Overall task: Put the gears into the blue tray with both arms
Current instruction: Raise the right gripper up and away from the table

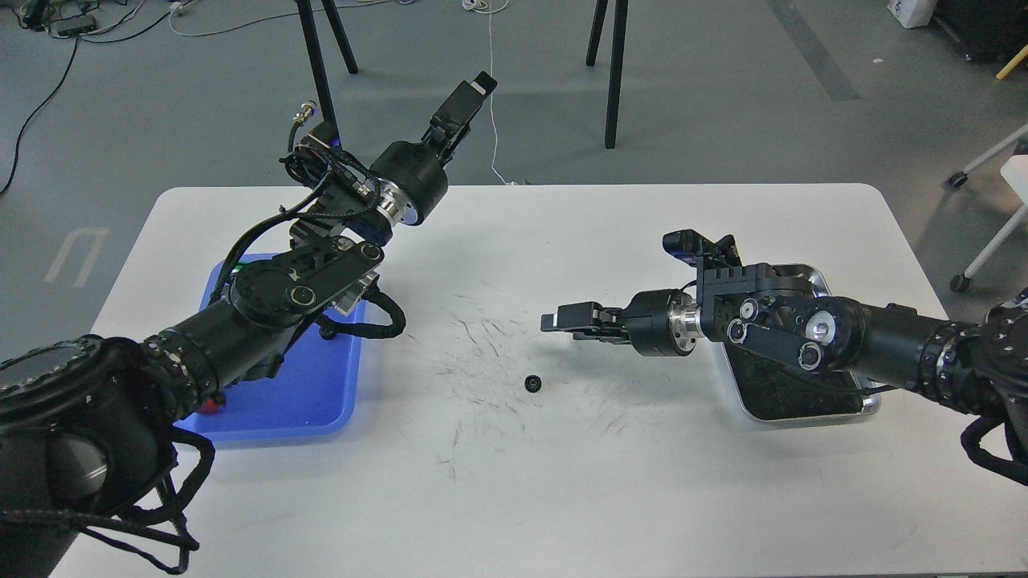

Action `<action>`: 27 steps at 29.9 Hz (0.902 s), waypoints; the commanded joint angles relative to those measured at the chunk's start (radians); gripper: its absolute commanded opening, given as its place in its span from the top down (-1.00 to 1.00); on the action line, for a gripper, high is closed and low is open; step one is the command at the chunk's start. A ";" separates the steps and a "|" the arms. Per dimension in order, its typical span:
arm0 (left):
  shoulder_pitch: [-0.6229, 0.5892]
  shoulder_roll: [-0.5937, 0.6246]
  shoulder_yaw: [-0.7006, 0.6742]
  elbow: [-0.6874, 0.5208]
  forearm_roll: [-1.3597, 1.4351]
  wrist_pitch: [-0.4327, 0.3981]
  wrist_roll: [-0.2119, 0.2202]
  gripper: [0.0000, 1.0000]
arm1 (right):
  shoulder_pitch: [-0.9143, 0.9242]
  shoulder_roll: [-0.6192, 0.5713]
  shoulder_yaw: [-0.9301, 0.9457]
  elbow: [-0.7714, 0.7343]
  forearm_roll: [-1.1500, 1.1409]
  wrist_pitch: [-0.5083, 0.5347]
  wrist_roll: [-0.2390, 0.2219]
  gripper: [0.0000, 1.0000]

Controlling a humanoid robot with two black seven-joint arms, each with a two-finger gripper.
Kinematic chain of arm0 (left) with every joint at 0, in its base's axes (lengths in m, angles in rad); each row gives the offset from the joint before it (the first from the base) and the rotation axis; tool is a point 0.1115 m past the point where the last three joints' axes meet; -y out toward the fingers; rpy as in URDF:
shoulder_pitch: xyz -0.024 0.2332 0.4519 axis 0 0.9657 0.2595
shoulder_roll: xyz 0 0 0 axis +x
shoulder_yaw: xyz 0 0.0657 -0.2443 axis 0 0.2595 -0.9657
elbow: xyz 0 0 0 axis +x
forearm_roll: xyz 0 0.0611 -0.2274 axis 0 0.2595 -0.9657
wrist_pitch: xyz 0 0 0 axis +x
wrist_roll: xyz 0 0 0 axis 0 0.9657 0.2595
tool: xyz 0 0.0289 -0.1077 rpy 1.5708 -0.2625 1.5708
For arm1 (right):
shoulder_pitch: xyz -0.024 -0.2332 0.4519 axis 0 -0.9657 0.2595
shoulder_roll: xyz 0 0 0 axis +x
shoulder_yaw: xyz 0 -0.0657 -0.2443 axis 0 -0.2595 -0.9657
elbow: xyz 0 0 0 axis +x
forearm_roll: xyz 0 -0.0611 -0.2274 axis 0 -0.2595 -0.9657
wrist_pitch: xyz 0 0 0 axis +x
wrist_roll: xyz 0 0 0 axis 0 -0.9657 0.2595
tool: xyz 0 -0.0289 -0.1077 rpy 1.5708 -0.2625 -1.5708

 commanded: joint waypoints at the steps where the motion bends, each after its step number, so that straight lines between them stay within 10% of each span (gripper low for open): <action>1: 0.000 0.000 -0.001 0.000 0.000 0.000 0.000 -0.99 | -0.009 -0.003 0.031 -0.096 0.013 -0.058 0.000 -0.96; 27: 0.005 0.085 0.266 -0.104 0.274 0.008 0.000 -0.99 | 0.050 -0.199 0.408 -0.110 0.529 -0.030 0.000 -0.97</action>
